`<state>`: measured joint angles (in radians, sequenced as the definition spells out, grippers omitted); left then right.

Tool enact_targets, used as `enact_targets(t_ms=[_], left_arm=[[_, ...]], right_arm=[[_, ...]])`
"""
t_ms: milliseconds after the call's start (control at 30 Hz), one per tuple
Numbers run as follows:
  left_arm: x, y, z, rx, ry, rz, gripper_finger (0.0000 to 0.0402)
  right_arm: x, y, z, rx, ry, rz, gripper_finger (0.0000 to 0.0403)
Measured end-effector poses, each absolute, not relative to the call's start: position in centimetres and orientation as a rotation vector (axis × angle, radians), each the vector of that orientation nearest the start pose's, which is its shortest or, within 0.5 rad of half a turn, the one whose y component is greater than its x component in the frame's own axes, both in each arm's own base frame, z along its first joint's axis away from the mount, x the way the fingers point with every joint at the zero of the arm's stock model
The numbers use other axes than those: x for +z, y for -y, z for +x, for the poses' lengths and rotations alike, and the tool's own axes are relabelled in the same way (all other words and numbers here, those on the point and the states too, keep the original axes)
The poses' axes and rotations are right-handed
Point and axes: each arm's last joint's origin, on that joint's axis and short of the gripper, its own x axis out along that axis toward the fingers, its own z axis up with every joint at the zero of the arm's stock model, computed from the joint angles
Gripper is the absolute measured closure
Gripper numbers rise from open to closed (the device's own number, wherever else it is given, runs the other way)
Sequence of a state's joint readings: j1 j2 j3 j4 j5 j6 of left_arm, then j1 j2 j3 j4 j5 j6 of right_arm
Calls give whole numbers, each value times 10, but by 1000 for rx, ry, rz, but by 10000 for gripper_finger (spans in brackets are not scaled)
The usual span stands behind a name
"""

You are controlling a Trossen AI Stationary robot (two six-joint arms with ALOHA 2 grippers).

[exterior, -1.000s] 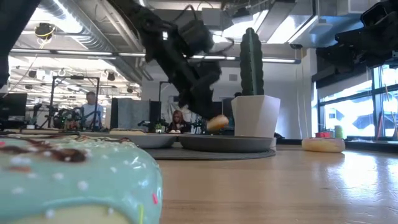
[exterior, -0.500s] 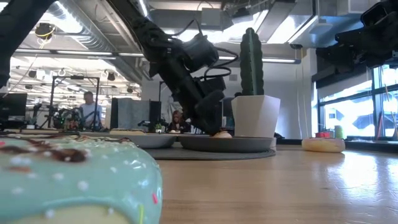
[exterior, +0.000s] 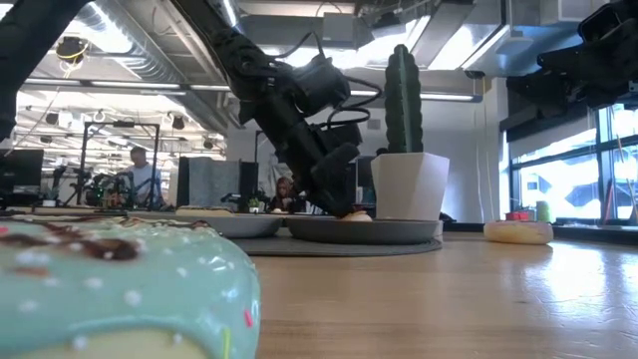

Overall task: Pick & Place donuts
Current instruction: Put the small yellow donut on the dark gray plate, then put the large purple donut on the light gray plate

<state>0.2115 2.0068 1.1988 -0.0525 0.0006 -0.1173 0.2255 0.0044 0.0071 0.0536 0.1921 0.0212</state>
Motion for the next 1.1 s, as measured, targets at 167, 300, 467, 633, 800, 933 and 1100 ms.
enact_targets(t_ms=[167, 300, 467, 633, 800, 933, 1100], left_arm=[[134, -85, 398, 248, -845, -201, 318], [140, -85, 397, 248, -833, -200, 292], [155, -85, 395, 253, -794, -194, 275], [169, -86, 393, 267, -755, -185, 272], [186, -103, 388, 423, -679, -147, 273], [190, -125, 384, 495, -631, -178, 270], [190, -145, 380, 471, -579, -332, 270]], right_arm=[[171, -16, 96, 34, 55, 33, 144], [171, -16, 96, 34, 55, 33, 144], [171, -16, 96, 34, 54, 33, 144], [171, -16, 96, 34, 55, 33, 144], [171, -16, 96, 34, 54, 33, 144], [171, -16, 96, 34, 55, 33, 144], [171, -16, 96, 34, 55, 30, 144]])
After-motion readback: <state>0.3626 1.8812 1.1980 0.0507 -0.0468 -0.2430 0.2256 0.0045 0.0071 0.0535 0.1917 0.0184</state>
